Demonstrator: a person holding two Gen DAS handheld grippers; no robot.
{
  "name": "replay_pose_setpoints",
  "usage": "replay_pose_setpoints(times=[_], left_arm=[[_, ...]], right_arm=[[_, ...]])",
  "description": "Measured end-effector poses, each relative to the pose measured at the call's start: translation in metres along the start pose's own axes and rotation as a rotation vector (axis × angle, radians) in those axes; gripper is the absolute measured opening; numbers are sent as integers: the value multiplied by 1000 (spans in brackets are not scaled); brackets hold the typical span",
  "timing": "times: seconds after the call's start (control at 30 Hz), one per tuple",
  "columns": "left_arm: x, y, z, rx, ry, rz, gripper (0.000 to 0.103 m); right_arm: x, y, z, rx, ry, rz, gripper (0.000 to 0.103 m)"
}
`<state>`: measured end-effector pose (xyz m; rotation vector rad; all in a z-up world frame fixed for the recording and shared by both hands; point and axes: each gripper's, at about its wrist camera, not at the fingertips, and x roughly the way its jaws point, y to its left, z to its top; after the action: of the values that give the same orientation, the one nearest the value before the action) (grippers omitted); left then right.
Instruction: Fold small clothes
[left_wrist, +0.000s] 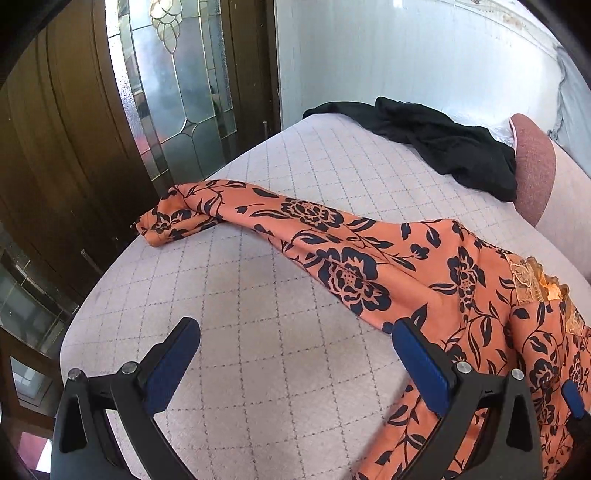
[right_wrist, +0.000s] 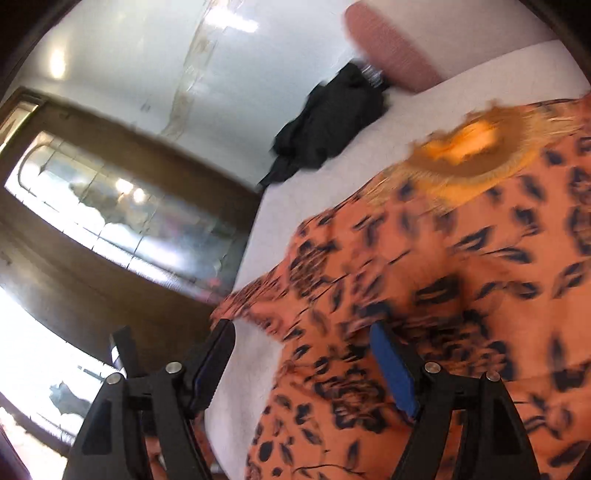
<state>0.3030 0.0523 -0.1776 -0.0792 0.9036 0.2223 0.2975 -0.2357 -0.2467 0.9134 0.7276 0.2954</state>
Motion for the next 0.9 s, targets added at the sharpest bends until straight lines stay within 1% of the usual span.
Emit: replay_pose_setpoints(times=[0.03, 0.13, 0.2, 0.23, 0.3, 0.37, 0.43, 0.47, 0.53, 0.6, 0.63, 0.7, 0.73, 0.8, 0.87, 0.9], left_arm=[[0, 2, 0, -7, 5, 1, 103], [4, 10, 1, -35, 21, 0, 103], [6, 15, 2, -56, 29, 0, 103], [7, 17, 1, -60, 32, 2, 103], [9, 20, 2, -67, 40, 9, 103], [12, 24, 3, -79, 47, 20, 103], [14, 28, 4, -95, 52, 26, 103], [15, 31, 4, -107, 58, 27, 103], [16, 33, 4, -120, 65, 23, 103], [17, 34, 4, -119, 67, 23, 103], [17, 33, 4, -114, 68, 26, 103], [18, 34, 3, -113, 73, 38, 103], [18, 35, 3, -118, 75, 39, 103], [21, 39, 4, -141, 87, 43, 103], [24, 44, 4, -159, 97, 54, 103], [26, 47, 4, -168, 103, 64, 103]], right_arm=[[-5, -11, 1, 56, -26, -12, 78], [-13, -52, 0, 265, -105, -107, 78], [-8, -73, 0, 380, -122, -78, 78], [-3, -76, 2, 409, -127, -66, 78], [11, -65, 12, 379, -126, -70, 78], [25, -40, 22, 318, -96, -55, 78], [35, 0, 27, 218, -74, 28, 78], [38, 24, 28, 144, -54, 68, 78], [38, 57, 24, 19, -34, 103, 78], [34, 69, 21, -61, -51, 65, 78], [34, 66, 21, -83, -58, 22, 78], [34, 44, 20, -63, -50, -100, 77], [35, 29, 19, -25, -40, -137, 76], [38, 3, 12, 42, -3, -129, 60], [50, -9, 1, 20, 51, -208, 58], [61, -11, -4, -10, 95, -258, 54]])
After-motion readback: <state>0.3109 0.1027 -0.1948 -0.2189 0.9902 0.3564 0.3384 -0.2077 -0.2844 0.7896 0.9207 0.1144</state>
